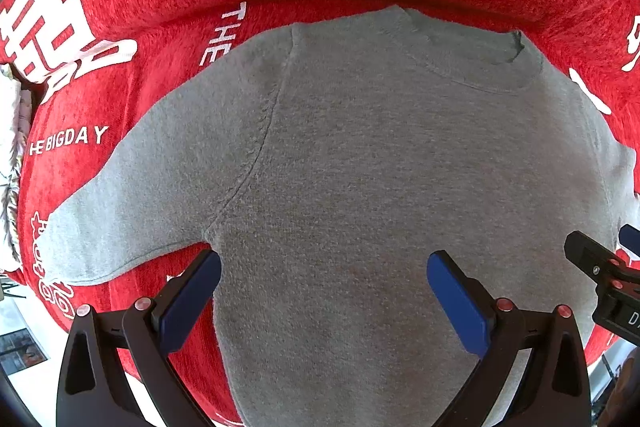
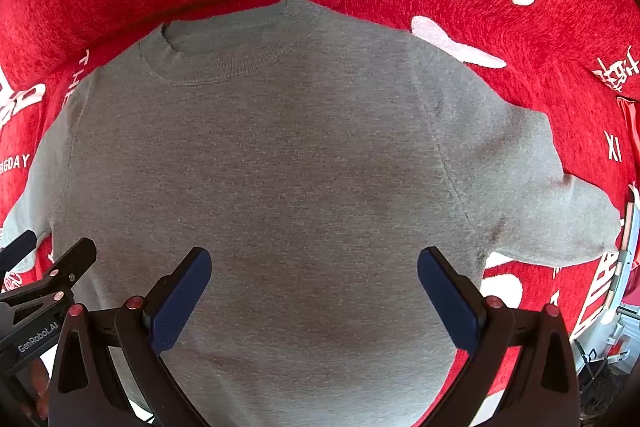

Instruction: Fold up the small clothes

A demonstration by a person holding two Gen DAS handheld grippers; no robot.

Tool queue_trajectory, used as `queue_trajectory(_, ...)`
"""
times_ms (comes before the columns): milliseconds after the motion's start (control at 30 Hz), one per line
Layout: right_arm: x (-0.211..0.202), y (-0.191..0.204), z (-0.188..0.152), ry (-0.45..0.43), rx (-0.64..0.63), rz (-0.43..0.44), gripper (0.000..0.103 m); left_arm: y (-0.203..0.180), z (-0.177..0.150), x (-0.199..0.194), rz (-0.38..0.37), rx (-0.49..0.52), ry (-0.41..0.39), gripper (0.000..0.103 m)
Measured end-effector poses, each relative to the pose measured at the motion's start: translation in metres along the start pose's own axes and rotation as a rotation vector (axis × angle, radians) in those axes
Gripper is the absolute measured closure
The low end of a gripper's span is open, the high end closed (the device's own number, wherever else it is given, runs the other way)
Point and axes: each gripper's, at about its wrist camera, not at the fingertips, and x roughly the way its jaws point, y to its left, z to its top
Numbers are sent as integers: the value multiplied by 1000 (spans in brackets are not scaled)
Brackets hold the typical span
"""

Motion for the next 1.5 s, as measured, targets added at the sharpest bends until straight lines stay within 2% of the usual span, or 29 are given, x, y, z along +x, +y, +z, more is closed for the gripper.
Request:
queue_trajectory(200,-2,9,0,-6,-9,-1,0,8,-1,3,-9,-12,6,0)
queue_trajectory(400,-10,21,-4,-23,-35,9,0,34,-8,8,-86,-81,-10,0)
queue_trajectory(467,-12,26,-8,-25,-51,13,0,54,-14,11,-137,-131,-34,0)
queue_trajectory(567,-15,44,-7,-25,-84,23,0,94,-29,13,-164,-214,-77,0)
queue_trajectory(600,-16,48,-8,-25,-95,27,0,109,-33,18,-215,-255,-101,0)
queue_trajectory(700,-18,70,-11,-24,-134,40,0,167,-57,22,-216,-376,-143,0)
queue_trajectory(767,-17,83,-12,-21,-161,50,0,214,-78,32,-223,-478,-137,0)
queue_trajectory(867,-17,103,-15,-17,-198,58,0,259,-103,50,-211,-591,-118,0)
queue_trajectory(967,-16,119,-16,-15,-234,59,0,286,-114,74,-233,-646,-77,0)
queue_trajectory(1033,-17,129,-16,-14,-253,55,0,301,-116,87,-287,-693,-65,0)
queue_trajectory(1100,-18,139,-18,-16,-267,53,0,313,-116,93,-337,-743,-71,0)
queue_trajectory(1200,-21,149,-18,-19,-279,51,0,327,-113,95,-345,-789,-96,0)
queue_trajectory(1233,-22,152,-18,-21,-282,50,0,330,-113,94,-343,-808,-100,4)
queue_trajectory(1300,-24,156,-19,-24,-285,52,0,331,-112,89,-308,-845,-105,37)
queue_trajectory(1333,-26,157,-19,-25,-285,54,0,333,-114,86,-286,-837,-107,84)
queue_trajectory(1367,-26,159,-20,-27,-286,56,0,337,-115,87,-290,-823,-100,97)
queue_trajectory(1433,-28,162,-21,-30,-287,58,0,344,-119,79,-318,-825,-133,97)
queue_trajectory(1467,-29,162,-23,-31,-285,60,0,338,-114,73,-302,-800,-140,97)
queue_trajectory(1500,-30,162,-23,-32,-282,64,0,333,-110,57,-248,-724,-175,97)
